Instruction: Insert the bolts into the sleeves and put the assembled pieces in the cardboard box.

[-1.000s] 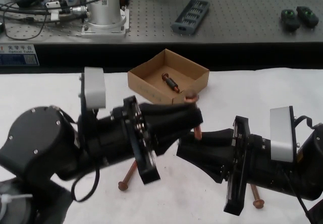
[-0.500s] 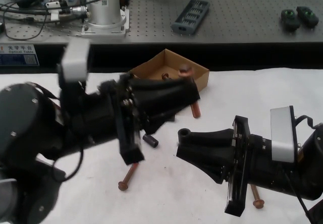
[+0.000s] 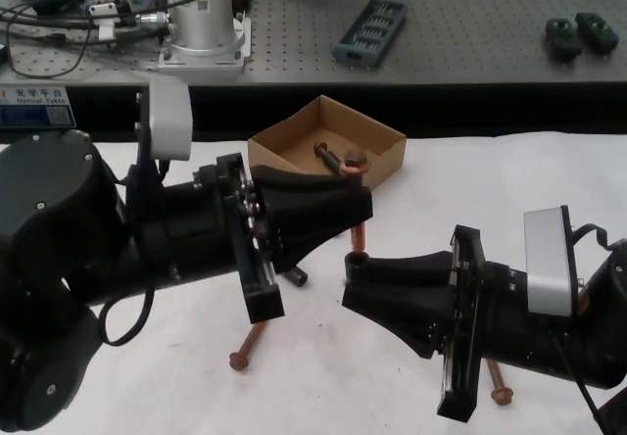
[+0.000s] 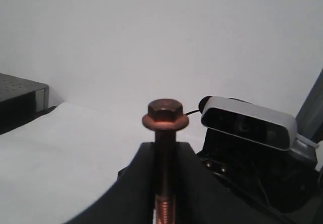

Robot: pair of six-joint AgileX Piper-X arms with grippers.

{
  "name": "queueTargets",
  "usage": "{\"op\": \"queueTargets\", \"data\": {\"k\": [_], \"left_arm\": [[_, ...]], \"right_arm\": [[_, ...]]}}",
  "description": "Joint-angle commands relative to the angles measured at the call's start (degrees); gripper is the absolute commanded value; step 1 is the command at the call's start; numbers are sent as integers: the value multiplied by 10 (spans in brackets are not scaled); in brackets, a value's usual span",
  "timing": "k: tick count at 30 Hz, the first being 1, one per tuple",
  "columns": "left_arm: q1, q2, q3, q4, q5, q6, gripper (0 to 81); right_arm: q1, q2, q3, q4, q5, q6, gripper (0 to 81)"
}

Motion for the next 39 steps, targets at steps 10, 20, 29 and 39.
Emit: {"op": "queueTargets", "data": {"k": [10,20,29,39], "left_arm": [[-12,-4,-5,154,-15,111,6],[-49,-4,21,179,-47,170,6],[-49,-4,22,100,-47,139,6],[-48,-13,21,-101,-64,22,6]], "right_arm": [[-3,-5,-3,-16,-3,9,58],[-3,-5,-3,-29,-3,20,58],[-3,-5,-3,-33,-12,22,58],[-3,-5,1,-33,-12,22,58]]}}
